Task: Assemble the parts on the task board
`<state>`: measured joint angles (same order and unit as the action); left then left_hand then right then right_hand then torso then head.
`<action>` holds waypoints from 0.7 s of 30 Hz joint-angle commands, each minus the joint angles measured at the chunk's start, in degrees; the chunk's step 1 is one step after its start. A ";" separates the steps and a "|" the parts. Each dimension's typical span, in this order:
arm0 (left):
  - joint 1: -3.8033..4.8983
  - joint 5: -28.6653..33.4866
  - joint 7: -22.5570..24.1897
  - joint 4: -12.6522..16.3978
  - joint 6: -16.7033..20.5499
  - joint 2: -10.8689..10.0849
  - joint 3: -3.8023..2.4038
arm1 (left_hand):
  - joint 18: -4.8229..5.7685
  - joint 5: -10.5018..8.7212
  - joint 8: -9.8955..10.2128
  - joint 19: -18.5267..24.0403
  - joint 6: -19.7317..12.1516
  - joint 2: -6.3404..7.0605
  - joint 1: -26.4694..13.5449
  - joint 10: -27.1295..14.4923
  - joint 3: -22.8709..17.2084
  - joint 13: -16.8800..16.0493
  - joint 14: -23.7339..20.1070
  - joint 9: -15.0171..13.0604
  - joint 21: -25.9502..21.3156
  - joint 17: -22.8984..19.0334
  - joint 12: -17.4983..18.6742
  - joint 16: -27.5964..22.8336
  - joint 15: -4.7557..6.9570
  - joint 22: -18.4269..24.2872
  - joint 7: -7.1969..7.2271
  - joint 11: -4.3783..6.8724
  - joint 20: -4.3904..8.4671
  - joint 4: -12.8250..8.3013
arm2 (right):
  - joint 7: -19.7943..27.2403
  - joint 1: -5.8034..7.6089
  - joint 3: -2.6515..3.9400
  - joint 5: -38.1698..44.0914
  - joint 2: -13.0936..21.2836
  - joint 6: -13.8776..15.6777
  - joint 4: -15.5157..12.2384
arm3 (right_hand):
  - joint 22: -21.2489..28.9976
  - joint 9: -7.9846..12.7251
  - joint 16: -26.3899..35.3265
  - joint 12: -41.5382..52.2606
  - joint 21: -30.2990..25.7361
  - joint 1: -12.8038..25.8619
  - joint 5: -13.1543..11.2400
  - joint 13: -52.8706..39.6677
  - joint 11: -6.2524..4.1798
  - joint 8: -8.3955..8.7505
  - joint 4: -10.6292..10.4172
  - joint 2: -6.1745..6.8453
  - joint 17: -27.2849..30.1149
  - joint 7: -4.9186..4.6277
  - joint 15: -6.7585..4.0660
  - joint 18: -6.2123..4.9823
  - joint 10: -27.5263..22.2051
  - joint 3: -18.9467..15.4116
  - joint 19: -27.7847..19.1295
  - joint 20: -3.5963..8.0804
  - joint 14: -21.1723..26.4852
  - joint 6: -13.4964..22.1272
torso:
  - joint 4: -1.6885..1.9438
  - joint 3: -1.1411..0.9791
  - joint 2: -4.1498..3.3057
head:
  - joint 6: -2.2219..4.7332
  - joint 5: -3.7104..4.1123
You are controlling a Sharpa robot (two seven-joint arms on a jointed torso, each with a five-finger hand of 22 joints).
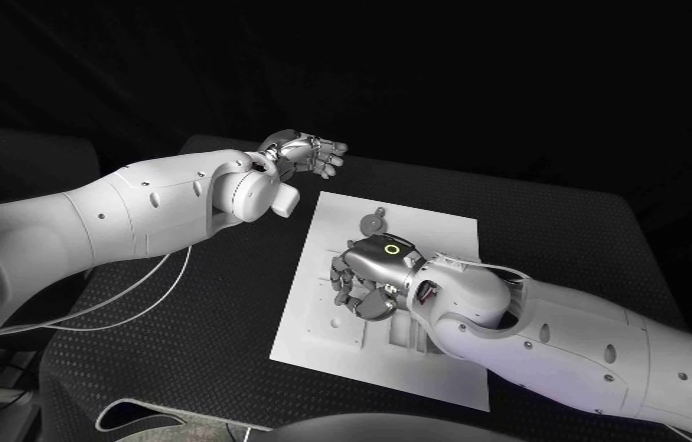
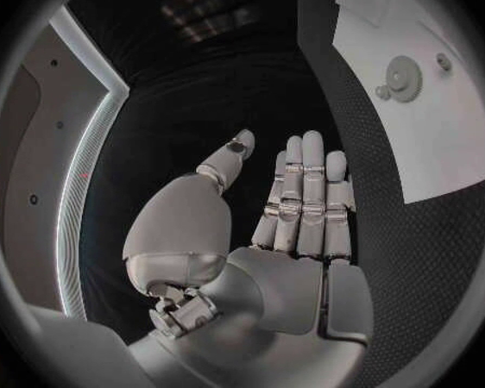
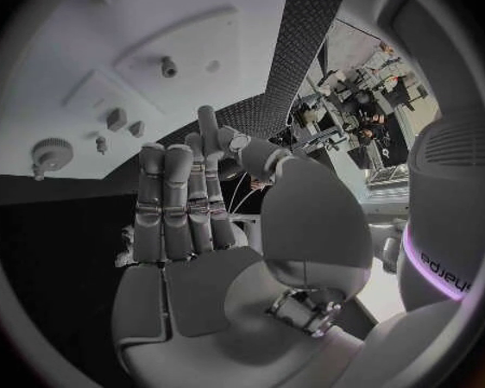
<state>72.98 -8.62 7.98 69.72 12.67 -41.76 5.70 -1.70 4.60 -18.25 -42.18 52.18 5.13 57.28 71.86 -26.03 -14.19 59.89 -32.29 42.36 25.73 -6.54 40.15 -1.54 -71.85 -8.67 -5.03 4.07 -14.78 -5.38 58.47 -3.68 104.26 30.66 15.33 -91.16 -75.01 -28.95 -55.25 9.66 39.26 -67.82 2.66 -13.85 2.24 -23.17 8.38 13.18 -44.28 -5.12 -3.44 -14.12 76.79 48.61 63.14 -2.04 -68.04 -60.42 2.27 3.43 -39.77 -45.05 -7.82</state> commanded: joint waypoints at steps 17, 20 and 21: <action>0.08 0.28 0.19 0.02 -0.89 0.62 -0.05 | -0.90 -0.24 -0.45 -0.14 -0.37 -0.01 -0.49 -0.17 -0.08 0.06 0.46 0.07 -0.35 0.17 -0.16 -0.39 -0.05 -0.12 0.19 0.02 0.02 0.49 | 0.08 -1.49 -2.12 5.29 -3.54 -1.30 3.72 | -0.99 -0.22 -0.24 0.11 0.48 -1.00 0.11 -0.06 -0.12 -0.15 0.12 -0.25 0.17 -0.10 -0.55 -0.88 0.58 0.05 0.30 0.23 -0.20 -0.45 | -0.08 -0.05 0.01 | -0.82 -1.46; 0.08 0.28 0.19 0.01 -0.89 0.65 -0.05 | -0.90 -0.24 -0.45 -0.14 -0.37 -0.01 -0.49 -0.17 -0.08 0.06 0.46 0.07 -0.35 0.17 -0.16 -0.39 -0.05 -0.12 0.19 0.02 0.02 0.49 | 0.09 -1.77 -2.17 5.41 -3.84 -1.41 4.12 | -0.99 -0.22 -0.24 0.10 0.48 -1.00 0.11 -0.06 -0.12 -0.15 0.12 -0.25 0.17 -0.10 -0.55 -0.88 0.58 0.05 0.30 0.23 -0.20 -0.45 | -0.13 -0.04 0.01 | -0.95 -1.60; 0.08 0.28 0.19 0.01 -0.92 0.68 -0.05 | -0.90 -0.24 -0.45 -0.14 -0.37 -0.01 -0.49 -0.17 -0.08 0.06 0.46 0.08 -0.35 0.17 -0.16 -0.39 -0.05 -0.12 0.19 0.02 0.02 0.49 | 0.08 -1.87 -2.20 5.43 -3.91 -1.46 4.27 | -0.99 -0.23 -0.24 0.10 0.48 -1.00 0.11 -0.06 -0.12 -0.14 0.13 -0.26 0.17 -0.10 -0.55 -0.88 0.57 0.06 0.30 0.23 -0.20 -0.44 | -0.11 -0.03 0.00 | -0.96 -1.56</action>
<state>73.00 -8.61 7.82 69.66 12.57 -41.25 5.69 -1.69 4.60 -18.47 -42.18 52.05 5.13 57.29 71.86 -26.19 -14.19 59.89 -32.30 42.36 25.82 -6.54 40.15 -1.54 -71.90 -8.55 -5.02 4.07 -14.63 -5.51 56.74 -5.87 108.51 26.85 14.88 -87.03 -75.01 -29.12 -55.25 9.65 39.48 -67.82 2.61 -13.81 2.03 -23.09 8.46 13.18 -44.15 -5.19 -3.54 -14.12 76.98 48.53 63.13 -2.08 -68.36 -60.34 2.15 3.39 -39.75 -45.96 -9.37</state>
